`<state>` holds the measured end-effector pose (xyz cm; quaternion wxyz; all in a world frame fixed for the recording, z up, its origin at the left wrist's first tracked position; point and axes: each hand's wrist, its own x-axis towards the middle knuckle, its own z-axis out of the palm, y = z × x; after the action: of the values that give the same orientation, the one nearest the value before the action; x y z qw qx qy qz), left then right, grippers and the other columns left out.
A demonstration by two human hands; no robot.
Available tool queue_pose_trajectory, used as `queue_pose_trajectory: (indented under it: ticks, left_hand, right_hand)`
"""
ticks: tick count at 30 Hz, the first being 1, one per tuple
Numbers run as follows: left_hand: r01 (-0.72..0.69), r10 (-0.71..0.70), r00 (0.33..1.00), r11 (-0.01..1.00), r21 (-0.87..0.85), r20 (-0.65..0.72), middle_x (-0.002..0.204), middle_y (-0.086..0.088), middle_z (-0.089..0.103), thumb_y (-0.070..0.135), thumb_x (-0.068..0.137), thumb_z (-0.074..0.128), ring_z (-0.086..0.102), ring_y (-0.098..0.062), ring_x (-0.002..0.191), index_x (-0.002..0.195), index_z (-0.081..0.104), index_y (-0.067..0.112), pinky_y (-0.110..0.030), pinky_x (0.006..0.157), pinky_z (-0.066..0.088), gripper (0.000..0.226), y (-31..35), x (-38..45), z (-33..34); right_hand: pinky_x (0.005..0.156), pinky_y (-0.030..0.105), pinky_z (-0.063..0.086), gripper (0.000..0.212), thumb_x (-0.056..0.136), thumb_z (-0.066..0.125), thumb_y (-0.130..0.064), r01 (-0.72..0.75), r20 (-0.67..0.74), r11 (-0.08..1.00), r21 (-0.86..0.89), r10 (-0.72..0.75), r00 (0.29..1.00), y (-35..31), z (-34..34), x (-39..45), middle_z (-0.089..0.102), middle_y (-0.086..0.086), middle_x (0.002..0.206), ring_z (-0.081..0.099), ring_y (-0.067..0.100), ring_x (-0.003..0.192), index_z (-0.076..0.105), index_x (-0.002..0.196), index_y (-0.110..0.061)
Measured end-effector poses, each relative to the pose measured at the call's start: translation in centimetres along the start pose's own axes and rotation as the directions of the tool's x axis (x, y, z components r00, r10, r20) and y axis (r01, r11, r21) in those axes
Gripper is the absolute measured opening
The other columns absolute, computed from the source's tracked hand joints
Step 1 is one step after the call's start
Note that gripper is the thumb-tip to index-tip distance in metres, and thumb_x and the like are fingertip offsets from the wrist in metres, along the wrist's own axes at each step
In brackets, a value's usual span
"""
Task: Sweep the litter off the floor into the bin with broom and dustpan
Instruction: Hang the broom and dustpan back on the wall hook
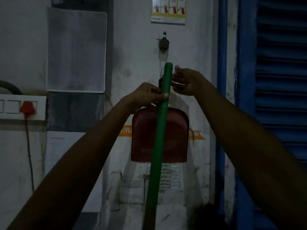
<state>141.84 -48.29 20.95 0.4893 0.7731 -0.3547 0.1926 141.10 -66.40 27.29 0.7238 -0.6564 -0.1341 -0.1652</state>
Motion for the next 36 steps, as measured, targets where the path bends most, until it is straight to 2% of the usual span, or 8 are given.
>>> queue_pose_trajectory:
  ticks: [5, 9, 14, 18, 22, 26, 32, 36]
  left_hand:
    - [0.01, -0.011, 1.0, 1.0, -0.026, -0.028, 0.074, -0.004, 0.07, 0.013, 0.089, 0.076, 0.066, -0.003, 0.059, 0.095, 0.072, -0.002, -0.017, 0.052, 0.051, 0.017, -1.4, -0.5, -0.3]
    - [0.053, -0.053, 0.999, 0.998, -0.04, 0.013, 0.079, -0.008, 0.073, 0.015, 0.086, 0.08, 0.068, -0.014, 0.069, 0.095, 0.074, -0.001, -0.024, 0.061, 0.059, 0.02, -2.2, 0.1, -0.6]
    - [0.038, -0.038, 0.999, 0.997, -0.072, -0.001, 0.095, -0.007, 0.076, 0.017, 0.084, 0.082, 0.073, -0.016, 0.084, 0.106, 0.073, 0.005, -0.027, 0.067, 0.058, 0.027, -1.8, 1.8, -1.4]
    - [-0.054, 0.031, 0.993, 0.975, -0.215, -0.111, 0.108, -0.006, 0.077, 0.03, 0.09, 0.075, 0.074, -0.02, 0.099, 0.12, 0.068, 0.007, -0.033, 0.078, 0.062, 0.038, 0.6, 4.2, -2.9]
    - [-0.114, 0.019, 0.954, 0.946, -0.303, -0.3, 0.105, -0.004, 0.077, 0.038, 0.092, 0.073, 0.074, -0.021, 0.095, 0.116, 0.069, 0.007, -0.03, 0.067, 0.061, 0.039, 4.3, 7.5, -4.1]
    - [-0.139, 0.045, 0.926, 0.964, -0.228, -0.375, 0.098, -0.006, 0.077, 0.035, 0.09, 0.076, 0.074, -0.017, 0.086, 0.107, 0.068, 0.005, -0.027, 0.06, 0.056, 0.035, 7.5, 10.1, -4.7]
    - [-0.107, 0.056, 0.915, 0.989, -0.107, -0.399, 0.089, -0.01, 0.074, 0.011, 0.087, 0.078, 0.071, -0.014, 0.073, 0.105, 0.069, -0.001, -0.027, 0.06, 0.055, 0.023, 9.8, 12.8, -5.9]
    - [-0.108, 0.088, 0.895, 0.994, -0.021, -0.437, 0.094, -0.013, 0.073, 0.014, 0.088, 0.078, 0.07, -0.018, 0.079, 0.105, 0.07, -0.003, -0.029, 0.062, 0.056, 0.026, 9.6, 15.3, -6.7]
  right_hand:
    - [0.061, 0.029, 0.059, 0.015, 0.097, 0.05, 0.009, 0.065, -0.041, 0.988, 0.14, -0.06, 0.997, -1.5, 1.5, 1.4, 0.06, 0.015, 0.085, 0.059, 0.02, 0.072, 0.06, 0.089, 0.002]
    - [0.048, 0.027, 0.057, 0.033, 0.092, 0.052, 0.018, 0.244, -0.151, 0.934, 0.26, -0.21, 0.966, -2.9, 2.5, 2.3, 0.06, 0.03, 0.125, 0.064, 0.026, 0.072, 0.056, 0.125, 0.012]
    - [0.053, 0.027, 0.057, 0.02, 0.083, 0.062, 0.02, 0.407, -0.242, 0.903, 0.134, -0.369, 0.897, -4.0, 3.0, 3.1, 0.068, 0.025, 0.089, 0.07, 0.025, 0.057, 0.065, 0.099, 0.008]
    - [0.056, 0.028, 0.059, 0.016, 0.083, 0.069, 0.014, 0.478, -0.262, 0.876, 0.072, -0.445, 0.856, -5.6, 3.4, 4.0, 0.069, 0.023, 0.09, 0.071, 0.024, 0.065, 0.066, 0.095, 0.004]
    - [0.057, 0.025, 0.059, 0.018, 0.077, 0.076, 0.01, 0.543, -0.305, 0.837, -0.069, -0.536, 0.787, -7.1, 3.8, 5.7, 0.071, 0.016, 0.089, 0.07, 0.015, 0.063, 0.07, 0.083, -0.006]
    - [0.065, 0.03, 0.062, 0.029, 0.068, 0.081, 0.01, 0.58, -0.311, 0.791, -0.192, -0.61, 0.729, -8.9, 3.9, 7.0, 0.07, 0.01, 0.092, 0.071, 0.019, 0.081, 0.068, 0.077, -0.014]
    - [0.064, 0.033, 0.063, 0.032, 0.063, 0.086, 0.009, 0.632, -0.335, 0.737, -0.239, -0.673, 0.659, -10.6, 4.3, 8.8, 0.07, 0.012, 0.09, 0.072, 0.023, 0.078, 0.068, 0.075, -0.013]
    - [0.062, 0.033, 0.062, 0.033, 0.063, 0.087, 0.009, 0.636, -0.37, 0.726, -0.26, -0.684, 0.629, -11.4, 4.4, 10.0, 0.069, 0.008, 0.084, 0.072, 0.02, 0.072, 0.066, 0.072, -0.015]
